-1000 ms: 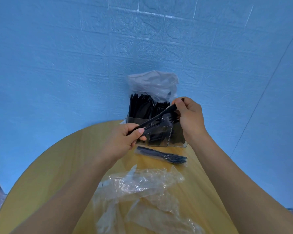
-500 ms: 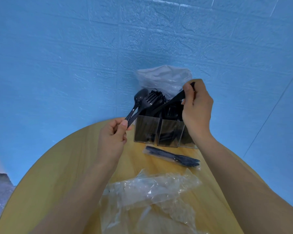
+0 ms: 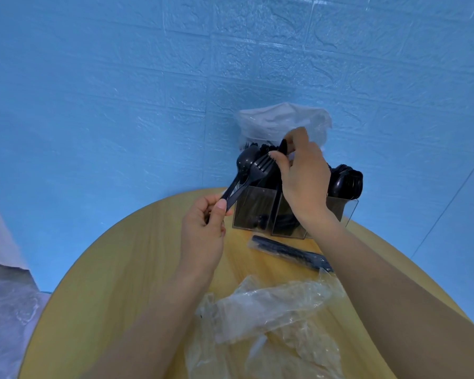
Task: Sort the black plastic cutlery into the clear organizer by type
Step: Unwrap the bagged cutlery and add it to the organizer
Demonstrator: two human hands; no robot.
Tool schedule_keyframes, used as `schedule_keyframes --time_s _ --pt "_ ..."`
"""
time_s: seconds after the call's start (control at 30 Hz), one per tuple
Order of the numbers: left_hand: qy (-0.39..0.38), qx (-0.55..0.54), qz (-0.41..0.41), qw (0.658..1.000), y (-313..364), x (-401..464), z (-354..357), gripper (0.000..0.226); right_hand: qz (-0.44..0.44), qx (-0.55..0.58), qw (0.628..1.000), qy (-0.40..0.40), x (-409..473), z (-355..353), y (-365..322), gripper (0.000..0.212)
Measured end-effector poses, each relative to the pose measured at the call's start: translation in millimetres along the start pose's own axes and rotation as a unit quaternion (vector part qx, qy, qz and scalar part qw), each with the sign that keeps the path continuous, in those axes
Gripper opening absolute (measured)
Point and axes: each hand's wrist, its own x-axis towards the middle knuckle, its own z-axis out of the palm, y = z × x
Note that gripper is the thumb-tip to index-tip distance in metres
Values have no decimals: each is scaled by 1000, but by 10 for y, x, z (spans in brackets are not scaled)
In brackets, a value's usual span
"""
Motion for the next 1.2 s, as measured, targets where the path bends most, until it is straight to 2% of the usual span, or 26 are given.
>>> schedule_keyframes --time_s 0.1,0.2,0.27,0.33,0.43,0.5,0.6,0.77,0.93,1.0,1.1,1.2 --pt "-2 0 4 1000 -2 -12 0 15 -69 -74 994 -39 -66 103 74 18" --pt "-6 2 6 1000 -8 -27 9 14 -61 -45 997 -17 -139 93 74 27" --pt "-7 2 7 1000 -8 -39 24 15 -1 62 998 -12 -204 -23 -12 27" --pt "-11 1 11 1000 1 -55 46 15 91 187 978 -33 -318 -135 -99 27" --pt "-15 17 24 999 -3 -79 83 13 207 374 903 -50 -498 -215 -146 40" --pt "-20 27 27 999 -12 -103 117 10 234 438 867 -47 -552 -249 -148 33" --pt "-37 34 30 998 -17 -157 174 8 251 445 858 -54 -531 -304 -151 8" --pt "-69 37 46 996 -2 -217 253 13 280 459 842 -34 -479 -443 -29 11" --pt "-78 47 34 995 9 -262 323 18 324 491 808 45 -361 -580 223 6" --pt "-71 43 24 996 3 -270 325 18 322 475 813 100 -284 -611 346 12" --pt "-66 42 14 997 -8 -260 313 17 274 412 858 142 -190 -648 458 21" --pt "-67 46 13 997 -16 -247 311 16 198 348 905 143 -136 -625 486 23"
